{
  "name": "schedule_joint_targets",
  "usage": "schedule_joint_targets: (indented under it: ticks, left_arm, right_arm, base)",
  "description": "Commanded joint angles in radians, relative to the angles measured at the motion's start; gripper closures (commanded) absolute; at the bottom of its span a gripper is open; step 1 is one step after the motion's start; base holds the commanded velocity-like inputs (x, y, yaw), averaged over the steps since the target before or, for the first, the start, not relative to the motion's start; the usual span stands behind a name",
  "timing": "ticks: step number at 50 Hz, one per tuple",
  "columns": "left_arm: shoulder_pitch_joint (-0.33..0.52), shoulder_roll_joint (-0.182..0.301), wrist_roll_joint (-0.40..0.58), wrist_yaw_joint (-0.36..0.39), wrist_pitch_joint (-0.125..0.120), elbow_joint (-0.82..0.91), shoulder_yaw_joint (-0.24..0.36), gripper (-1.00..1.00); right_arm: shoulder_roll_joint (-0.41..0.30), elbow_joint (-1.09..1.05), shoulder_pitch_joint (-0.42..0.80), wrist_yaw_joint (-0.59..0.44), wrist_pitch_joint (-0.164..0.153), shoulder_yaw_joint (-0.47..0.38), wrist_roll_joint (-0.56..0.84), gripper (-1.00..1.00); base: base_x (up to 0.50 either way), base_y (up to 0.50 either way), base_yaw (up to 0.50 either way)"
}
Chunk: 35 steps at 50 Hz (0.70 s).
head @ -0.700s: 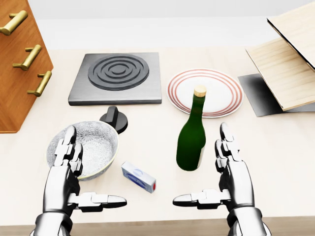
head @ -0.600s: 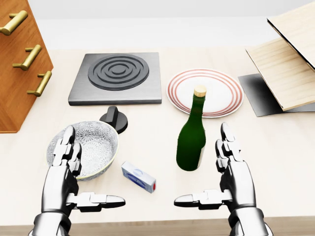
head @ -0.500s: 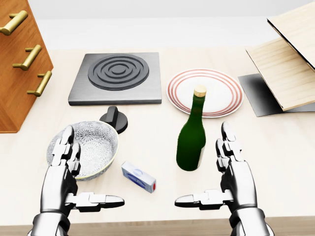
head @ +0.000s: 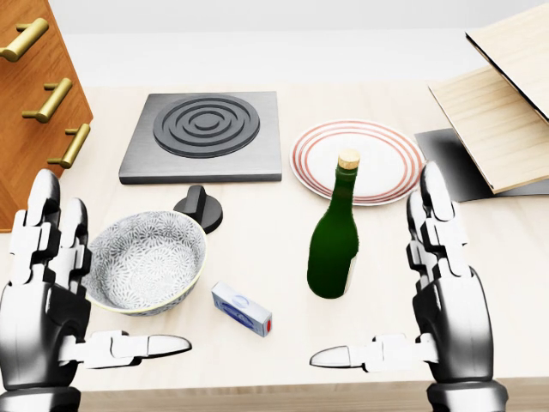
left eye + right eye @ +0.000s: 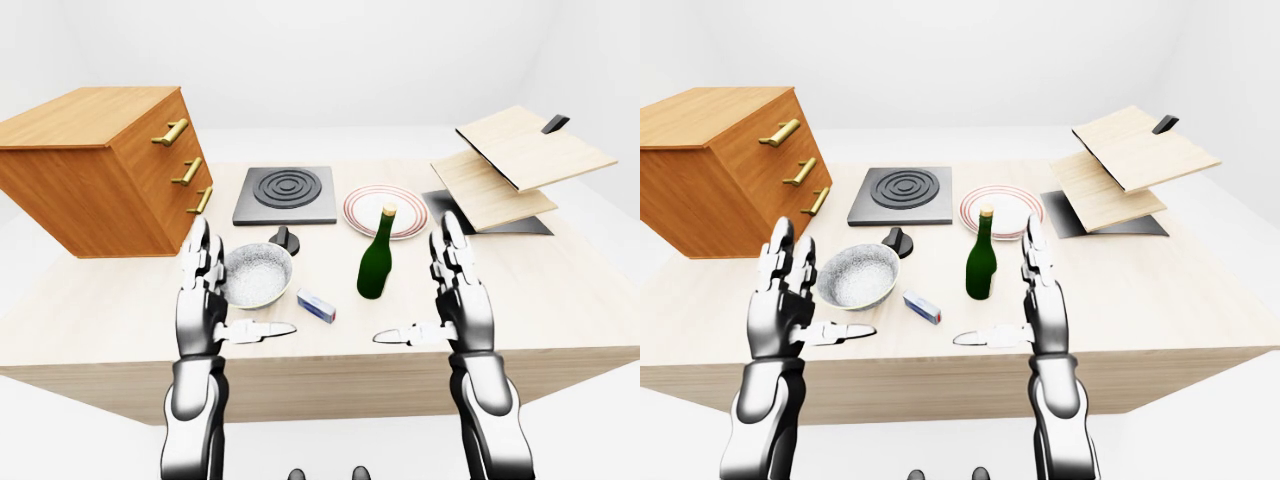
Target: Put the bowl on the top of the cabinet.
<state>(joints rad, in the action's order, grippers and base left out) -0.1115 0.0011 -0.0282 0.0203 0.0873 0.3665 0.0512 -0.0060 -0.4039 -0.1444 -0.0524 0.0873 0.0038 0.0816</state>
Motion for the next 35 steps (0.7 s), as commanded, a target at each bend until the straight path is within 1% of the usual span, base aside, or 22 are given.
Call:
schedule_joint_targets:
  ticks: [1, 3, 9, 11, 35]
  left_arm:
    - [-0.026, -0.004, -0.001, 0.001, 0.000, 0.077, 0.002, -1.00]
    - [-0.027, -0.004, -0.001, 0.002, 0.000, 0.075, 0.001, -1.00]
    - [-0.030, -0.004, 0.000, 0.005, 0.000, 0.073, -0.002, -1.00]
    - [-0.027, -0.004, 0.001, 0.006, 0.000, 0.067, -0.003, -1.00]
    - [-0.026, -0.003, 0.004, 0.011, 0.000, 0.064, -0.007, -1.00]
  right_arm:
    - [0.001, -0.115, -0.025, 0.003, 0.000, 0.005, 0.036, -1.00]
    - [0.001, -0.090, -0.026, 0.005, 0.000, 0.005, 0.041, -1.00]
    - [0.000, -0.117, -0.032, -0.003, 0.000, 0.012, 0.054, -1.00]
    - [-0.001, -0.119, -0.032, -0.005, 0.000, 0.012, 0.054, -1.00]
    - [-0.001, -0.110, -0.032, -0.012, 0.000, 0.017, 0.052, -1.00]
  base:
    - [0.00, 0.00, 0.00]
    - [0.00, 0.00, 0.00]
    - [0.00, 0.00, 0.00]
    - [0.00, 0.27, 0.00]
    - [0.00, 0.49, 0.00]
